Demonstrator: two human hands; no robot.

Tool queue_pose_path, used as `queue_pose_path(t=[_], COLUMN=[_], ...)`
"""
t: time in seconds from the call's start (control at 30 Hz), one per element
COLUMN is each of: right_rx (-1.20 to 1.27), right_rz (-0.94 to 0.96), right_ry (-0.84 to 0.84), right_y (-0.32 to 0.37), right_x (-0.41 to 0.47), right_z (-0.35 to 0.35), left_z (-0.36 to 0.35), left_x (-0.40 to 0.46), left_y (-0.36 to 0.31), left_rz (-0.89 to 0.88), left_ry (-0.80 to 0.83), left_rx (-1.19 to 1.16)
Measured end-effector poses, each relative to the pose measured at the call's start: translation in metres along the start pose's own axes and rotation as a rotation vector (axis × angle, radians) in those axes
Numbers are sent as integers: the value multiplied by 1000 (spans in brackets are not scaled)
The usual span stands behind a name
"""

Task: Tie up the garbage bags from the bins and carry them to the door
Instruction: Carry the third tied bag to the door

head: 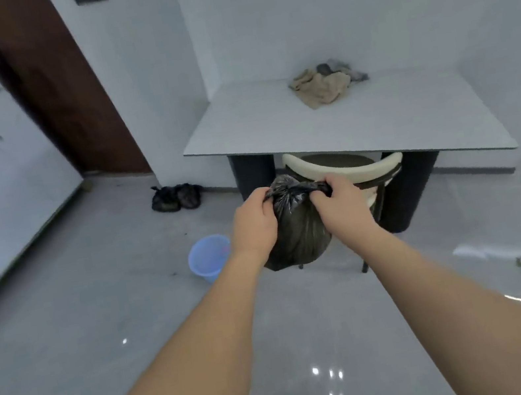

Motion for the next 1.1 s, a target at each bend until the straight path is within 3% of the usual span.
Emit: queue_pose_path(t=[0.23, 0.7, 1.1], right_rx=[16, -27, -58], right_rz=[61, 85, 187], right_ry=[201, 256, 454], right_y=[61, 127, 188], right_x=[2, 54, 57], right_z=[-92, -194, -312], left_z=[92, 180, 269], left_x=[-4, 58, 54], left_y=[53, 115, 182], left_rz=[109, 125, 268], left_ry=[-201, -233, -426], left_rx=[66, 110, 144])
Point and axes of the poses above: each hand's wrist, its own x-axis towards the middle knuckle, its own z-axis out of the back of the hand, y = z × x, the point moved 4 cm from there along x, towards the middle knuckle, and after that the axes turned 7 degrees about -z, right-handed, at the moved point
